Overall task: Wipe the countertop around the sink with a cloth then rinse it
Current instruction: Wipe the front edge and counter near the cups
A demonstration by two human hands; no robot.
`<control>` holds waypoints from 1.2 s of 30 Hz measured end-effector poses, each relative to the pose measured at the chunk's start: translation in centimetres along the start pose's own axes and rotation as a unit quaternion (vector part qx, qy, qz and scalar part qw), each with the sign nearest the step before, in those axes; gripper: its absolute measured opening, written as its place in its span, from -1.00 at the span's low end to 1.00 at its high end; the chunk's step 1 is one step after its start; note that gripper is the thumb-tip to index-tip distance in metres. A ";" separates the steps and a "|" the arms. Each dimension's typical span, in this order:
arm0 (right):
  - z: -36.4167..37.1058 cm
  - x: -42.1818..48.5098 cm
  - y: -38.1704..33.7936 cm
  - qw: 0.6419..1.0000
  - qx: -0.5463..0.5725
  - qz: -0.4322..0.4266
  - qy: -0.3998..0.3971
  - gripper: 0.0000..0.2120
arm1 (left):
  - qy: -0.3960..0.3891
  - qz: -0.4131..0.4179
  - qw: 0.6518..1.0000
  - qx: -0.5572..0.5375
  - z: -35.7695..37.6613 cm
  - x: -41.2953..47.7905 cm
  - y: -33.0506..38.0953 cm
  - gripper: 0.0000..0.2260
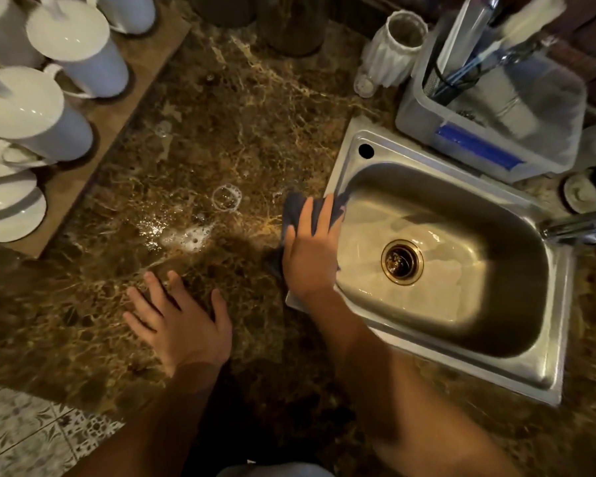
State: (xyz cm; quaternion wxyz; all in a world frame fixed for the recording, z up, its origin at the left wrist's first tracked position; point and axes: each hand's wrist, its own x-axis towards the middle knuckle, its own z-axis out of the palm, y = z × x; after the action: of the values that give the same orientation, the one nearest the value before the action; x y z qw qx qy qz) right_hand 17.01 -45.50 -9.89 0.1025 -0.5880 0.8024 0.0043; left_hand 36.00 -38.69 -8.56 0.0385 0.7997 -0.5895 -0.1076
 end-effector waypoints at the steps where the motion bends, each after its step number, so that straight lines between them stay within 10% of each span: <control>1: -0.2 -2.1 -0.7 1.000 0.008 0.008 0.000 -0.41 | 0.002 -0.001 1.000 0.001 0.0 0.0 0.0 -0.32; 36: -3.2 12.3 4.0 0.993 -0.076 -0.071 -0.058 -0.32 | 0.026 -0.019 0.999 -0.014 0.0 0.1 0.3 -0.30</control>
State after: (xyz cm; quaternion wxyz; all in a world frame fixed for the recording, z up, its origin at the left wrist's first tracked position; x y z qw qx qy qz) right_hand 9.18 -56.30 -9.32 0.1044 -0.6483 0.7486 0.0921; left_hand 35.78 -38.81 -8.50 0.0631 0.8125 -0.5715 -0.0957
